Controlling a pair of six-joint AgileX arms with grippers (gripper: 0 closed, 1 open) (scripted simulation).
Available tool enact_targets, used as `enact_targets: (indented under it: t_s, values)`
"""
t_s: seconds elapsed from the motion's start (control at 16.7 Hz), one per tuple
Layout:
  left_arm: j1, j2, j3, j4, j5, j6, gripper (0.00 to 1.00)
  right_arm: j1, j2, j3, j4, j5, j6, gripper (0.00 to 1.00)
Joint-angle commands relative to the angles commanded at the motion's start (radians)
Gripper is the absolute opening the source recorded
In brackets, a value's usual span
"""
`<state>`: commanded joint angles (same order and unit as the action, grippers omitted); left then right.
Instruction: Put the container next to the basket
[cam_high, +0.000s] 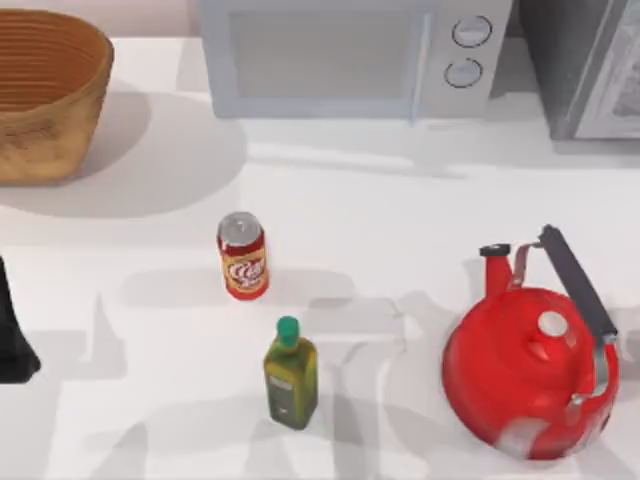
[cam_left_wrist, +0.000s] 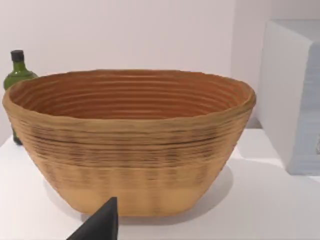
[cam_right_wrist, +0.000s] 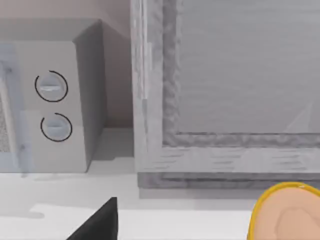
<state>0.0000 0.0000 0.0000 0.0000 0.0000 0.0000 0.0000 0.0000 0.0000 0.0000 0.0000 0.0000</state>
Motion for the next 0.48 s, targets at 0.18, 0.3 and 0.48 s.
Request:
enact_targets:
  t_s: [0.18, 0.3, 0.48]
  values:
    - [-0.003, 0.01, 0.008, -0.006, 0.0, 0.002, 1.0, 0.0, 0.0, 0.0, 0.0, 0.0, 0.0, 1.0]
    - [-0.017, 0.06, 0.051, -0.04, 0.001, 0.012, 1.0, 0.0, 0.0, 0.0, 0.0, 0.0, 0.0, 1.0]
    - [-0.056, 0.211, 0.184, -0.135, 0.002, 0.034, 1.0, 0.0, 0.0, 0.0, 0.0, 0.0, 0.0, 1.0]
